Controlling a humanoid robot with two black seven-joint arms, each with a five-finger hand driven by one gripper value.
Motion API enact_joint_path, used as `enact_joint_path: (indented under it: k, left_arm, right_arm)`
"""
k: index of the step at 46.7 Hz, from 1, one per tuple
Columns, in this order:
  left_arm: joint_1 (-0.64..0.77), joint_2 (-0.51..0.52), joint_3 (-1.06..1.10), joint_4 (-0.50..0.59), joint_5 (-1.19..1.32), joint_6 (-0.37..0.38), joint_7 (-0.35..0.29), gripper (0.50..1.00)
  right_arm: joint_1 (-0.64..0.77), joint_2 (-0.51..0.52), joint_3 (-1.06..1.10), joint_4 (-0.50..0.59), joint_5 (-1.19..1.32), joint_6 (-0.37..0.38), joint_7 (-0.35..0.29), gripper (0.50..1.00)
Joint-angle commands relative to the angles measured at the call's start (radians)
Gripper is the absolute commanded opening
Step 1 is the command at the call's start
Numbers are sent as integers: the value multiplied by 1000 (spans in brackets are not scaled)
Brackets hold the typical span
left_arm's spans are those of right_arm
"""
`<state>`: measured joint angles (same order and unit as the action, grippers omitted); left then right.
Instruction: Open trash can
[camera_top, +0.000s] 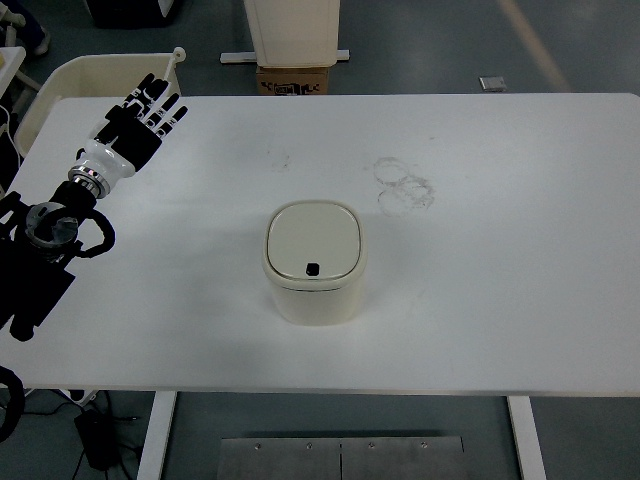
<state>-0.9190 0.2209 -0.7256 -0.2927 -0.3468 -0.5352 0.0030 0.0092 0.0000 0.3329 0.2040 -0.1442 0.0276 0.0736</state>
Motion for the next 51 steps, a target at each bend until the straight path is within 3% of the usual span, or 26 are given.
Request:
enact_joint_path:
  k: [1, 19, 32, 51]
  left_arm:
    - [0, -1, 0, 0, 0, 1, -3, 1000]
    - [-12, 11, 2, -22, 9, 34, -23, 1000]
    - [-3, 156, 15, -296, 54, 100, -21, 1000]
    - [-41, 310, 17, -482, 118, 143, -12, 1000]
  right_arm:
    - [0, 0, 0, 0, 0, 0, 0, 993]
    - [0, 0, 0, 0, 0, 0, 0, 993]
    - [0, 0, 0, 0, 0, 0, 0, 993]
    - [0, 0, 0, 0, 0, 0, 0, 993]
